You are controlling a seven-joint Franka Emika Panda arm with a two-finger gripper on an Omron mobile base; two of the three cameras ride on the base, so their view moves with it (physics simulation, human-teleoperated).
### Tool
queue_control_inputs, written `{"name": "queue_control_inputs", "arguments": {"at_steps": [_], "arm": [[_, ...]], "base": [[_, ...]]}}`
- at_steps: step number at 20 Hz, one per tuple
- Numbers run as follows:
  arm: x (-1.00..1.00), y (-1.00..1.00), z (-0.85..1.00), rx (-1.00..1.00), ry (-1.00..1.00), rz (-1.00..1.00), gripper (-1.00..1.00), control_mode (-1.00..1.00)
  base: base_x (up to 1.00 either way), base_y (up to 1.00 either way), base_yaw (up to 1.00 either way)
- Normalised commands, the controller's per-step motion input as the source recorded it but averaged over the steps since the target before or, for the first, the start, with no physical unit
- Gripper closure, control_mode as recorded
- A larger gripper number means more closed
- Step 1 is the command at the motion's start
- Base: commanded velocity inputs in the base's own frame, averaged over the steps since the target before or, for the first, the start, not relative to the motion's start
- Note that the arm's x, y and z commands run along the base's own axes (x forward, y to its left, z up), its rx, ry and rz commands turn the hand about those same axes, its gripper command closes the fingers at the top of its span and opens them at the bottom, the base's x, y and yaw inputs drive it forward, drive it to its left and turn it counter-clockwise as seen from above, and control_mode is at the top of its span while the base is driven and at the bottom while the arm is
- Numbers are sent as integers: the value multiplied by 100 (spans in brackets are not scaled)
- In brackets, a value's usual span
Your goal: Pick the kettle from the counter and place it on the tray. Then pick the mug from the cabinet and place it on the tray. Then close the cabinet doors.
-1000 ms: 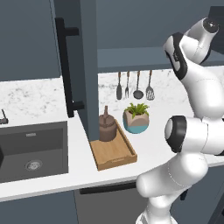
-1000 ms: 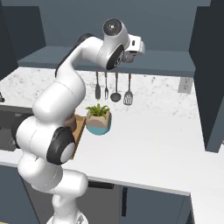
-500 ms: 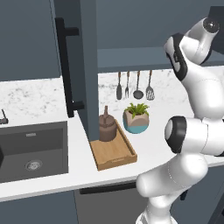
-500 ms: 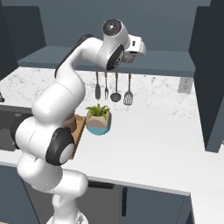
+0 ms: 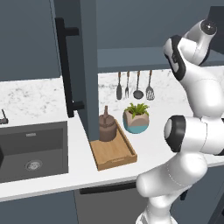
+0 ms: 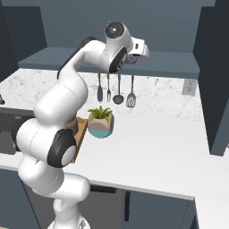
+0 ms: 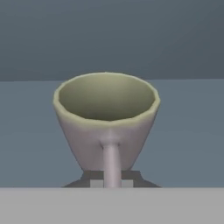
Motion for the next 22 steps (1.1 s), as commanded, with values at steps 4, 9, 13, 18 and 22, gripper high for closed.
{"name": "queue_control_inputs", "arguments": {"at_steps": [4,9,13,18,22], "arm": [[-4,-3,-1,0,0,0,100,-100],[-60,-2,5,2,-5,0,100,-100],[-92,0,1,2,-5,2,100,-100],[-100,6,0,0,-7,10,100,-100],[-100,15,0,0,-1,15,100,-100]], "base": [[0,0,0],[0,0,0],[0,0,0],[0,0,0],[0,0,0]]}}
